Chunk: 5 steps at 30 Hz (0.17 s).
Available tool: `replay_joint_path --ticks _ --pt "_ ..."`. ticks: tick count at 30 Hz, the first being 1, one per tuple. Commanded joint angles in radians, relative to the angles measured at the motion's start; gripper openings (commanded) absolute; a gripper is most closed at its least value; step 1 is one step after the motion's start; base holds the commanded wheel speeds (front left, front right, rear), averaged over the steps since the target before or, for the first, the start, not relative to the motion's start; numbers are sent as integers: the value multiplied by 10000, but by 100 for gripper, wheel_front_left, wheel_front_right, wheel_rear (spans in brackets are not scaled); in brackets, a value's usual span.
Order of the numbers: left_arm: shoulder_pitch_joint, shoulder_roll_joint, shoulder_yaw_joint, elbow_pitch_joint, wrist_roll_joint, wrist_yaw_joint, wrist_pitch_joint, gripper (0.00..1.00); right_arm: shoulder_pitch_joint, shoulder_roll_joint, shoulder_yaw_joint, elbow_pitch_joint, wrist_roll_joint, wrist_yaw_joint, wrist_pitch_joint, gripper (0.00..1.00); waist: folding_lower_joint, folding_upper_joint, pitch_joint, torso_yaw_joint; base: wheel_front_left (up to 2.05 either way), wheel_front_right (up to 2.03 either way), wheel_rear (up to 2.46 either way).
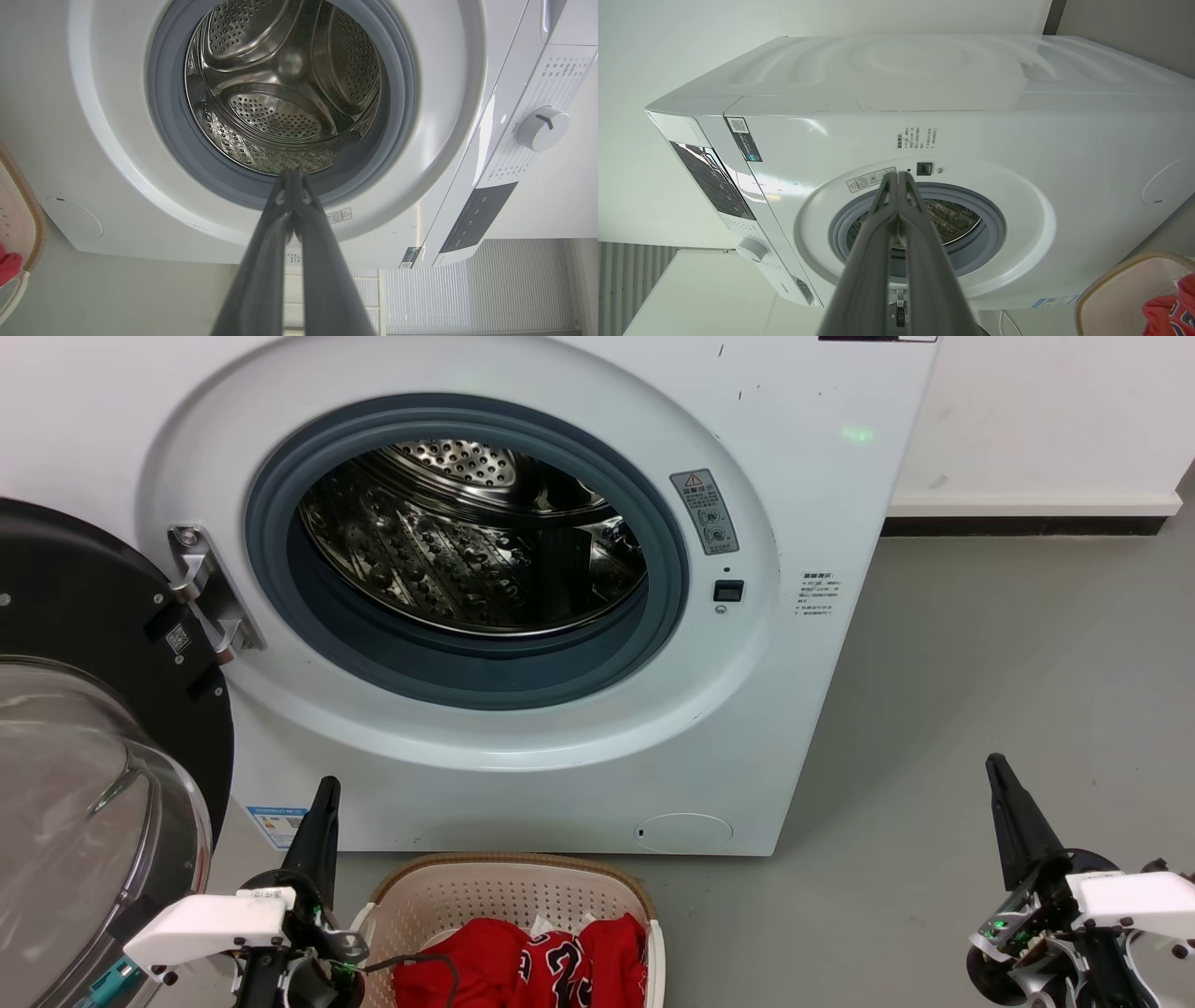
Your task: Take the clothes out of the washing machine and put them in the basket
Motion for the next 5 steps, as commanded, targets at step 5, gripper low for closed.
replay_joint_path --ticks 5 --pt "-65 -9 39 6 -20 -39 32 0 -100 9 -21 15 11 -3 10 0 0 0 0 0 0 0 0"
